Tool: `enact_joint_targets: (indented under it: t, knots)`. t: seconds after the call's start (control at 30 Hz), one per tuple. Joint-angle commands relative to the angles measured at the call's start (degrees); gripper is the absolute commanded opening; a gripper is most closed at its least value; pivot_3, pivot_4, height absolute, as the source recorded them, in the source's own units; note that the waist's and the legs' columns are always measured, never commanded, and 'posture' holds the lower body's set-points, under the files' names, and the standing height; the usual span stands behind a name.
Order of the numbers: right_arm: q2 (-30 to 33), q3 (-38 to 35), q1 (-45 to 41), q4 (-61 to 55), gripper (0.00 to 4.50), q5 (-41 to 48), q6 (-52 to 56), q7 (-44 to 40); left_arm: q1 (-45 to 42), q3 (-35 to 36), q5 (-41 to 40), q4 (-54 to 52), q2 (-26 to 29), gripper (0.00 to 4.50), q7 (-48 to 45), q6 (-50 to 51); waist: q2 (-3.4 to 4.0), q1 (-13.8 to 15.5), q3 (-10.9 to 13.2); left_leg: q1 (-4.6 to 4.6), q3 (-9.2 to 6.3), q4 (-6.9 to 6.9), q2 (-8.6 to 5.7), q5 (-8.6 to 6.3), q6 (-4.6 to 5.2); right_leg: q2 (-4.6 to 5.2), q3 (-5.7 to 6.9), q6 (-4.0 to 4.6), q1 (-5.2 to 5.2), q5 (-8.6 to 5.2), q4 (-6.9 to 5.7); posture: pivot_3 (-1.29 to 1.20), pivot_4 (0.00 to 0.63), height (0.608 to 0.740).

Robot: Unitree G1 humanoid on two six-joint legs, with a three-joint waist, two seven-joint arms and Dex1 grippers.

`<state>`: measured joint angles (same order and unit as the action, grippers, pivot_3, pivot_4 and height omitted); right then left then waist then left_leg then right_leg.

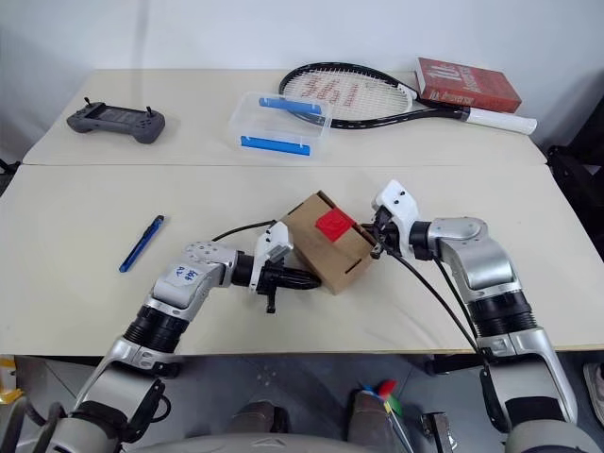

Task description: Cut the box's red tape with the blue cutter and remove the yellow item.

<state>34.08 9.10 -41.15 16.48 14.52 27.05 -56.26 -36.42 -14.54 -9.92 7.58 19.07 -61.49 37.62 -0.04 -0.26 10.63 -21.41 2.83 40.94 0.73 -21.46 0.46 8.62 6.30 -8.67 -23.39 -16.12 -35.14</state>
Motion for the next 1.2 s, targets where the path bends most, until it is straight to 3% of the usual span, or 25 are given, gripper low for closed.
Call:
enact_joint_targets:
  t: [0.03,0.17,0.27,0.33,0.47,0.53,0.63,0.73,0.77,0.8,1.03,1.13,1.2]
  knots:
    - [-0.66,-0.41,-2.52,4.94,0.00,-1.68,-5.23,-1.70,1.09,-0.01,-1.47,-3.39,0.34,0.05,1.02,0.71,0.01,-0.01,0.00,0.00,0.00,0.00,0.00,0.00,0.00,0.00,0.00,0.00,0.00,0.00,0.00,0.00,0.150,0.740]
    - [2.75,-2.00,-3.30,8.73,0.00,-3.81,-8.16,-3.64,1.16,2.03,-2.24,-5.41,3.29,0.05,0.73,-0.30,0.01,0.19,0.00,-0.01,-0.01,0.02,0.01,0.00,0.00,0.00,-0.01,0.00,0.00,0.00,0.01,0.00,0.150,0.740]
    - [10.24,-6.00,0.34,6.40,0.00,-1.37,-8.10,-10.06,1.77,10.81,-9.83,-9.59,9.79,0.05,-3.65,1.76,0.05,0.41,0.03,-0.13,-0.07,0.03,0.00,0.00,0.00,0.01,0.01,0.00,-0.04,0.00,0.06,0.00,0.150,0.740]
    - [13.10,-8.68,3.20,4.17,0.34,1.31,-9.14,-13.63,3.31,15.58,-13.10,-11.51,13.78,0.43,-4.42,2.58,0.05,0.22,0.03,-0.13,-0.14,0.00,0.01,0.00,0.00,0.01,0.05,0.00,-0.04,0.00,0.11,0.00,0.150,0.740]
    - [16.22,-17.96,10.43,-6.44,1.56,14.11,0.89,-19.39,11.56,31.23,-14.51,-11.58,18.72,1.55,1.08,-4.67,0.08,-0.63,0.03,0.12,0.01,-0.29,0.07,-0.01,-0.01,-0.01,-0.01,0.00,0.01,0.00,0.16,0.00,0.150,0.740]
    - [15.01,-20.95,14.32,-12.88,2.27,16.32,-1.45,-18.52,17.99,40.12,-15.11,-12.02,17.72,2.16,4.59,-11.14,0.09,-1.19,0.03,0.16,0.02,-0.37,0.11,0.00,-0.03,-0.03,-0.01,0.02,0.00,0.00,0.15,0.00,0.150,0.740]
    - [8.34,-25.19,19.13,-24.66,3.29,23.28,-1.95,-13.16,34.72,53.58,-15.14,-11.64,20.37,3.07,4.43,-12.40,0.07,-1.75,0.03,0.29,0.01,-0.41,0.20,-0.04,-0.09,-0.04,-0.07,0.08,0.00,0.02,0.14,0.00,0.150,0.740]
    - [4.79,-24.33,21.91,-30.33,4.37,25.56,-3.97,-13.53,44.40,64.54,-17.63,-9.37,20.40,4.04,6.21,-13.80,0.06,-1.26,0.04,0.43,0.02,-0.52,0.19,-0.08,-0.12,-0.02,-0.12,0.11,-0.01,0.04,0.17,0.00,0.150,0.740]
    - [2.84,-24.01,21.94,-31.19,4.50,25.90,-5.48,-12.80,47.42,67.68,-17.76,-8.21,20.30,4.30,6.90,-14.43,0.02,-0.89,0.05,0.42,0.03,-0.49,0.19,-0.09,-0.10,-0.02,-0.13,0.11,-0.01,0.04,0.18,0.00,0.150,0.740]
    - [0.96,-23.69,21.76,-31.77,4.50,26.22,-7.17,-12.46,50.36,69.78,-16.69,-6.65,20.30,4.48,7.27,-16.90,-0.05,-0.39,0.01,0.33,0.02,-0.37,0.18,-0.09,-0.09,-0.01,-0.11,0.12,0.01,0.05,0.21,0.00,0.150,0.740]
    - [-1.93,-19.92,22.83,-34.73,4.50,26.56,-11.64,-15.22,57.97,75.15,-18.97,-5.72,17.77,4.48,11.55,-20.06,-0.11,1.67,-0.04,0.33,-0.24,-0.10,0.21,-0.23,0.09,0.16,-0.16,0.21,0.10,0.12,0.26,0.00,0.150,0.740]
    - [-1.26,-19.61,23.33,-34.68,4.50,26.55,-12.75,-16.30,58.56,73.70,-21.69,-10.04,17.02,4.48,12.05,-18.08,-0.17,1.56,-0.07,0.32,-0.23,-0.10,0.32,-0.25,0.08,0.17,-0.16,0.22,0.09,0.13,0.24,0.00,0.150,0.740]
    - [1.24,-21.05,23.94,-33.71,4.50,26.75,-13.25,-18.86,53.75,68.51,-22.21,-15.04,18.43,4.48,15.59,-15.53,-0.15,1.65,-0.06,0.33,-0.22,-0.10,0.34,-0.27,0.04,0.13,-0.15,0.23,0.08,0.14,0.21,0.00,0.150,0.740]
